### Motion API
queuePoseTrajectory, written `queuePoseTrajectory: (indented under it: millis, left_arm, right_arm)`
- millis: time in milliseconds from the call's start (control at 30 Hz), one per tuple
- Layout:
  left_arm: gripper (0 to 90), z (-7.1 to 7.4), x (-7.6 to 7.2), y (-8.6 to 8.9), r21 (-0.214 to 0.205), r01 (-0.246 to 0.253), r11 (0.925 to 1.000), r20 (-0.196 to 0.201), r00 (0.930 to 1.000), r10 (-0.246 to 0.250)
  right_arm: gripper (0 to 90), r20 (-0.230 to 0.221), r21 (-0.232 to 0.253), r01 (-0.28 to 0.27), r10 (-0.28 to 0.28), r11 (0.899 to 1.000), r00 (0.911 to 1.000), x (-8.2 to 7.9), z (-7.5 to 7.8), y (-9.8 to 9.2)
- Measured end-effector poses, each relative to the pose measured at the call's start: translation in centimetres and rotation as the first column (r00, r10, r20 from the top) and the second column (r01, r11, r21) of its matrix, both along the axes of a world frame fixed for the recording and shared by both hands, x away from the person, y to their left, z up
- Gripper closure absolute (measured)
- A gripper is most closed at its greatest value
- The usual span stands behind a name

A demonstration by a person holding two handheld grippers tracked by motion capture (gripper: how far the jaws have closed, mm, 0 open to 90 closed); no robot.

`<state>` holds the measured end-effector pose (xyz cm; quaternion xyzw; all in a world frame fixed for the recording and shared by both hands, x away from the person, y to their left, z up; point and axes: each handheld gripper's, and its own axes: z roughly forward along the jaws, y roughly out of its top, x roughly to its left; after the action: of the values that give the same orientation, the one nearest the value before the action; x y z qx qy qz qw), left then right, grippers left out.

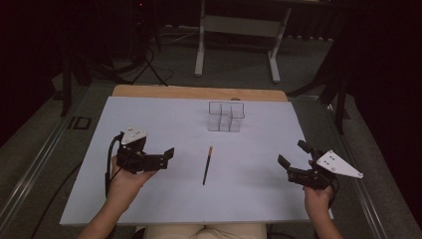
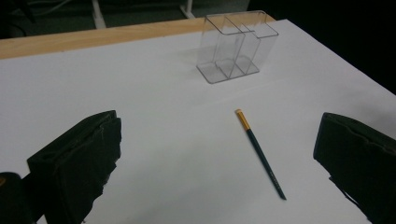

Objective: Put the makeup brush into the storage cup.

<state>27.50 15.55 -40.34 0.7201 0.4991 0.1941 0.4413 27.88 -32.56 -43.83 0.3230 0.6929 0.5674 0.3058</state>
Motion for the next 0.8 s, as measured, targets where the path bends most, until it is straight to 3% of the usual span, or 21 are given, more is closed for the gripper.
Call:
queuePoseTrajectory:
  millis: [100,233,333,800]
  left_arm:
    - [1.8,-0.1,0.5,-0.6,-0.003,-0.003,1.0000,-0.008,1.0000,0.003]
    - [1.8,-0.1,1.1,-1.4,0.022,-0.003,0.9997,-0.024,0.9997,0.004]
    - [1.8,-0.2,1.5,-2.0,0.010,0.003,0.9999,-0.049,0.9988,-0.002]
    - [1.9,-1.2,3.0,-5.2,0.045,0.048,0.9978,-0.135,0.9900,-0.041]
  right_arm:
    - [12.1,-0.001,0.000,-0.002,0.002,1.000,1.0000,0.0,0.0,0.1]
    - [12.1,-0.002,0.000,-0.005,0.005,1.000,1.0000,0.0,0.0,0.1]
    - [12.1,-0.002,-0.001,-0.005,0.005,1.000,1.0000,0.1,0.0,0.1]
    - [12.1,-0.002,-0.003,-0.010,0.010,1.000,0.9999,0.2,0.0,0.2]
